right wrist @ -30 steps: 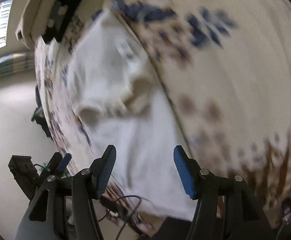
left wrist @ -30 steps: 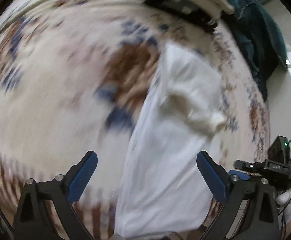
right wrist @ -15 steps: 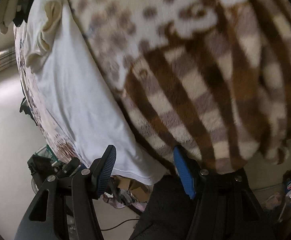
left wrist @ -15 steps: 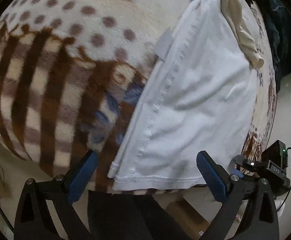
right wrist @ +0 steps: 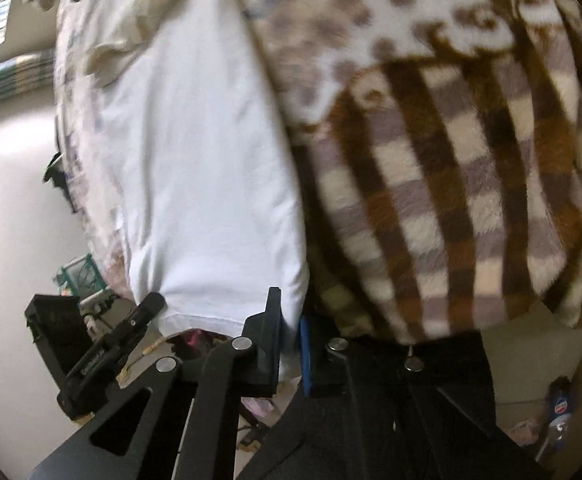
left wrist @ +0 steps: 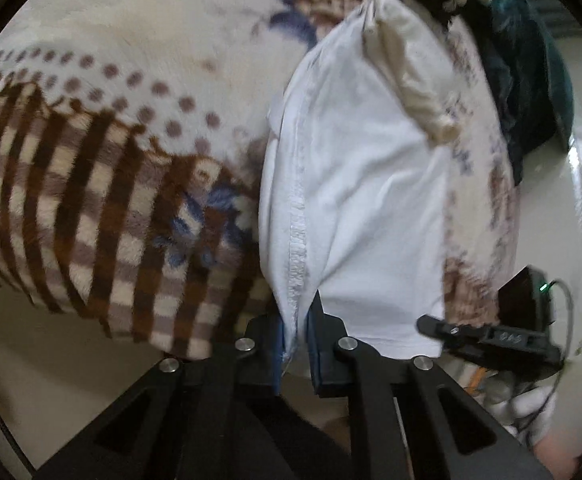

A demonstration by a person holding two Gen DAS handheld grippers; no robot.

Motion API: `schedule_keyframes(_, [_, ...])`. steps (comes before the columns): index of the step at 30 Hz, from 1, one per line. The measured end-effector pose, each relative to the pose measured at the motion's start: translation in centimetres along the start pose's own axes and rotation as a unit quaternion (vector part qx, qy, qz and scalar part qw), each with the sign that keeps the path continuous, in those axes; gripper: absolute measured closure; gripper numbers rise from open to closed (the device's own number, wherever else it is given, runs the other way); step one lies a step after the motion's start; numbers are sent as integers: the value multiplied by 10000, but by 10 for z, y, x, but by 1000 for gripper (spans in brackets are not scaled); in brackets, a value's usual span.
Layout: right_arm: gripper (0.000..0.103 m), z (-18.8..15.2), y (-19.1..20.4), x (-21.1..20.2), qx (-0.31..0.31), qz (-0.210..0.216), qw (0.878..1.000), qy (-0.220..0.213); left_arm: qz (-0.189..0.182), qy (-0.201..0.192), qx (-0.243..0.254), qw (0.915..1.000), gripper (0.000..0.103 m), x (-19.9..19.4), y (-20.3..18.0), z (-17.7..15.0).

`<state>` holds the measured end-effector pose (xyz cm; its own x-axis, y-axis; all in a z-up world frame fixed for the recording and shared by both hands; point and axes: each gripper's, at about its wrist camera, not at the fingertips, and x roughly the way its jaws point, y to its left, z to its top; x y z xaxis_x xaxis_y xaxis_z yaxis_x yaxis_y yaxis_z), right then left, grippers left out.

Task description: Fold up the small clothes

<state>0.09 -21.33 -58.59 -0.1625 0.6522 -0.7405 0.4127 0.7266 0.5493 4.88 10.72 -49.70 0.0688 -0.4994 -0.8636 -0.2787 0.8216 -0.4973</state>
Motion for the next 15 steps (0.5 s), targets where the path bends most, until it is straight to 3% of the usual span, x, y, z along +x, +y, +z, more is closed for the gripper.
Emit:
schedule_keyframes(4, [97, -4, 20, -25, -112, 257, 9996, -74, -478, -160, -336, 9982, 95, -25, -6, 19])
schedule_keyframes(8, [97, 7, 47, -57, -237, 445, 9982, -332, -1155, -289, -689, 9905, 95, -37, -21, 67])
schedule_keyframes(11, [97, 32, 71, -84, -250, 619, 9958, -634, -1470, -370, -724, 9858, 95, -35, -42, 122])
schedule_keyframes(15, [97, 93, 102, -114, -346, 617, 9905, -1180, -1556, -490, -515, 9853, 95, -20, -71, 195])
